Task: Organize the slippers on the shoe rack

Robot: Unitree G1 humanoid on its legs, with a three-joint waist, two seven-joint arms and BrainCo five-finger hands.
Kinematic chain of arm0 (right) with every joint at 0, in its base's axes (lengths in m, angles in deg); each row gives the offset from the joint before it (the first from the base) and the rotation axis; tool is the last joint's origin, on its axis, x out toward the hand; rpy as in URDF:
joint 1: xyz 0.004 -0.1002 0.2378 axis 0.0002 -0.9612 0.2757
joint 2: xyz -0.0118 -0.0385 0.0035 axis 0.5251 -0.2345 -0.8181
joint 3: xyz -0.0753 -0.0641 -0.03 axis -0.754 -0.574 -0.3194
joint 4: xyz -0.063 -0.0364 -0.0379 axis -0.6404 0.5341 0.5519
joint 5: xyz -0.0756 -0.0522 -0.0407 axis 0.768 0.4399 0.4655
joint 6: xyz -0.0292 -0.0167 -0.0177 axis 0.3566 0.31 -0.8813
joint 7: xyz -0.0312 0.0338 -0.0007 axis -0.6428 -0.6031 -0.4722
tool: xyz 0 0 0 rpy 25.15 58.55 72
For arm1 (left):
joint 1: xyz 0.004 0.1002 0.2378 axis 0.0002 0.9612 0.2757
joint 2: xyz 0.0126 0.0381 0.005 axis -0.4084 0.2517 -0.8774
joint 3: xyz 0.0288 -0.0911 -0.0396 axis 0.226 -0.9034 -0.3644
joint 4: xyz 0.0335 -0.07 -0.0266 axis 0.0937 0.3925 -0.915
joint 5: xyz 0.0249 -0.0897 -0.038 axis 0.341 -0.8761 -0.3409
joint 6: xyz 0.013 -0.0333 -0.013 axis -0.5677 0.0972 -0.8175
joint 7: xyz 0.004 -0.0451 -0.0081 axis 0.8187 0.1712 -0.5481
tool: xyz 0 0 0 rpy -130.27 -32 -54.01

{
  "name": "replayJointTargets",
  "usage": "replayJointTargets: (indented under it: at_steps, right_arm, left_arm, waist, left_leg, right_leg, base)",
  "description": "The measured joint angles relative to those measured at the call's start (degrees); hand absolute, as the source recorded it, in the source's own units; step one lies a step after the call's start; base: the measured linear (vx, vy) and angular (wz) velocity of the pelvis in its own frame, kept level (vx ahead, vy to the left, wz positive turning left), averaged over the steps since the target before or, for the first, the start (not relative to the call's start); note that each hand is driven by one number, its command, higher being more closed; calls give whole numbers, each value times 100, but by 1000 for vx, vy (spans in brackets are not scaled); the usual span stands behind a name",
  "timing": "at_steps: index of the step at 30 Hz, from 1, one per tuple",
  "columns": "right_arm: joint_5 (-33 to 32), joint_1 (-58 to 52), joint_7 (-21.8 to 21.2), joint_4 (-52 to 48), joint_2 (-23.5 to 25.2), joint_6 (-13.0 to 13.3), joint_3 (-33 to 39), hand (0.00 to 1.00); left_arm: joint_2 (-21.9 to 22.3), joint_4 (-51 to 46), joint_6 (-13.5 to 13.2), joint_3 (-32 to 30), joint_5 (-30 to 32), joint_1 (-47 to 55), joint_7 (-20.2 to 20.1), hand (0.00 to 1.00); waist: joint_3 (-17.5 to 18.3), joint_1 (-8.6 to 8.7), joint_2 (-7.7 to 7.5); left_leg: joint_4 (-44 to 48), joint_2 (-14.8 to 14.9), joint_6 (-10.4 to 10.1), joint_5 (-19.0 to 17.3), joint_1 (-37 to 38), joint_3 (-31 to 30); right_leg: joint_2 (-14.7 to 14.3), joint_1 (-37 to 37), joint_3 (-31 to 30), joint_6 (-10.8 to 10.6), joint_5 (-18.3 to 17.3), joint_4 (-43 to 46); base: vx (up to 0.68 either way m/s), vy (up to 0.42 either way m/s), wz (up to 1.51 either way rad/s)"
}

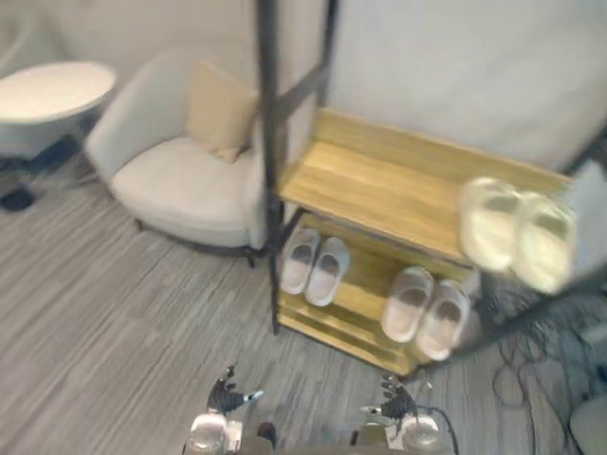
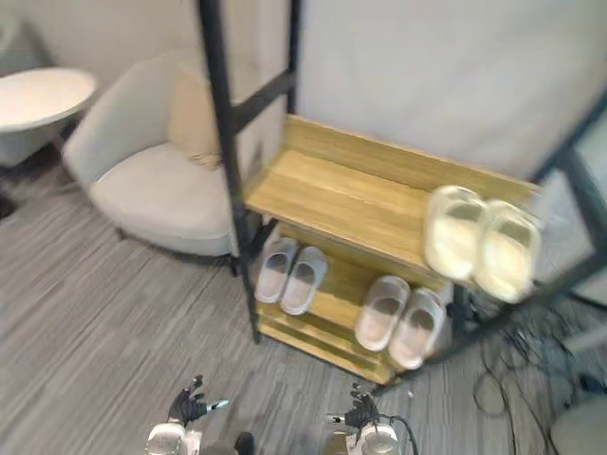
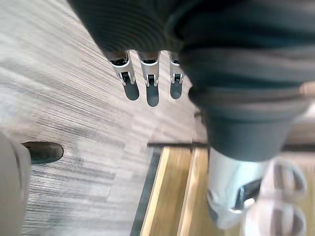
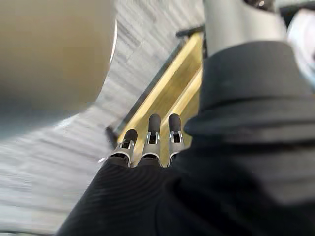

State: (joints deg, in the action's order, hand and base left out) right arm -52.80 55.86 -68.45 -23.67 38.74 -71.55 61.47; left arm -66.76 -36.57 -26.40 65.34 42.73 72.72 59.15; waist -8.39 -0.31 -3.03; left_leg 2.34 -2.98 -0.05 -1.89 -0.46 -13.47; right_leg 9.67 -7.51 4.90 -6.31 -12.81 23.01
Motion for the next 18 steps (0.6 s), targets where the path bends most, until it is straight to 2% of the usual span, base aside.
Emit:
replayJointTargets:
  at_steps: [1, 2, 3, 4, 5, 7, 9, 11, 13, 16, 18]
  right_arm:
    - [-10, 1, 17, 1, 13, 5, 0, 0]
    - [-21, 21, 38, 17, -25, -2, 47, 0]
    - [-31, 7, 41, 6, -23, 0, 78, 0]
    - [-51, 18, 58, 18, -82, -9, 173, 0]
    - [-54, 111, 71, 5, -123, -4, 192, 0]
    - [-55, 159, 87, -4, -87, 10, 200, 0]
    - [-59, 185, 105, -3, -16, 9, 211, 0]
    - [-69, 283, 146, -20, 19, 11, 257, 0]
    - [-177, 465, 199, -55, 22, 8, 273, 0]
    - [-179, 414, 200, -329, 38, 12, 370, 0]
    - [-179, 420, 191, -465, 34, 13, 370, 0]
  left_arm:
    - [-23, -10, 0, 0, 0, -8, 0, 0]
    - [11, 44, 26, 12, -2, -83, 1, 0]
    - [36, 21, 20, 12, -3, -109, 1, 0]
    - [168, 18, -2, 22, -7, -56, 1, 0]
    - [197, 31, 4, 45, -9, -12, -2, 0]
    - [208, 32, 4, 92, -9, -46, -11, 0]
    - [213, 26, 1, 172, -19, -119, -11, 0]
    - [226, 21, 0, 311, -18, -201, -18, 0]
    - [226, 24, 3, 392, -17, -287, -27, 0]
    - [201, 11, -1, 443, -12, -325, -22, 0]
    - [177, 6, 1, 475, -7, -381, -21, 0]
  waist:
    - [13, -6, -80]
    - [-49, 21, -44]
    - [-57, 28, 2]
    - [-58, -99, 205]
    - [-63, -130, 331]
    - [-60, -109, 354]
    - [-115, -111, 296]
    - [-147, -91, 260]
    - [-254, -89, 220]
    - [-261, -51, 187]
    - [-250, 3, 215]
  left_leg:
    - [54, -171, -36, -23, -86, -190]
    - [149, -262, -117, -80, -154, -453]
    - [162, -224, -139, -82, -150, -441]
    - [178, -77, -262, -55, -279, -457]
    - [239, 14, -326, -79, -401, -466]
    - [386, 65, -388, -90, -568, -428]
    - [507, 100, -409, -100, -674, -158]
    - [660, 361, -362, -222, -823, 1168]
    - [1299, 728, -138, -342, -1134, 2877]
    - [1829, 688, -66, -364, -1383, 3484]
    - [1846, 608, 202, -360, -1515, 3953]
  right_leg:
    - [50, 0, 15, 122, 161, -400]
    - [153, 123, 274, 115, 286, -497]
    - [135, 160, 354, 119, 269, -566]
    - [35, 221, 594, 179, 300, -786]
    - [-73, 330, 762, 223, 393, -998]
    - [-154, 511, 1090, 239, 451, -1256]
    - [-151, 708, 1401, 242, 460, -1341]
    - [-153, 807, 1691, 241, 460, -1323]
    - [-116, 913, 1851, 226, 443, -1290]
    - [44, 1029, 2075, 123, 364, -1279]
    - [229, 1100, 2429, 62, 318, -1326]
  base:
    - [50, -286, 177]
    - [35, -181, 124]
    - [104, -196, 110]
    - [140, -102, 56]
    - [178, -128, 53]
    - [168, -111, 81]
    - [134, -71, 86]
    - [69, -3, 56]
    - [58, 55, 46]
    - [113, 125, 65]
    - [86, 141, 77]
